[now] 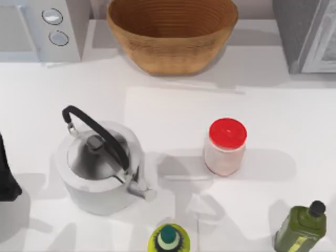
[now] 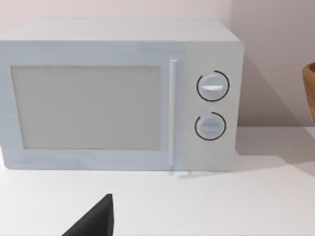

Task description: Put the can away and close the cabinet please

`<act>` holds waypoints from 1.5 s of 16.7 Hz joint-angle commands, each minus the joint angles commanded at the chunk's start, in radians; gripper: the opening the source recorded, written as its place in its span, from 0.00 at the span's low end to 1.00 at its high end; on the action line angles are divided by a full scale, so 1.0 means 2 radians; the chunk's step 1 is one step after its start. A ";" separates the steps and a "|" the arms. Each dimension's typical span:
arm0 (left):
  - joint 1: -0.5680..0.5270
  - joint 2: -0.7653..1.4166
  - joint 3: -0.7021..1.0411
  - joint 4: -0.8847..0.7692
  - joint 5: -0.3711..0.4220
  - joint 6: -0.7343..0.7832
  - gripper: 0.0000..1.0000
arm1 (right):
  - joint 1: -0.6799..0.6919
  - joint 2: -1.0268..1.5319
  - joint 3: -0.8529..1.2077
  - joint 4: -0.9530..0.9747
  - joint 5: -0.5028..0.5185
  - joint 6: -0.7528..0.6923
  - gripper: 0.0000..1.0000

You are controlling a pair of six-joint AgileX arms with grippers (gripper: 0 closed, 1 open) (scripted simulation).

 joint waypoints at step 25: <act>0.000 0.000 0.000 0.000 0.000 0.000 1.00 | 0.640 -0.042 -0.014 -0.020 0.648 -0.008 1.00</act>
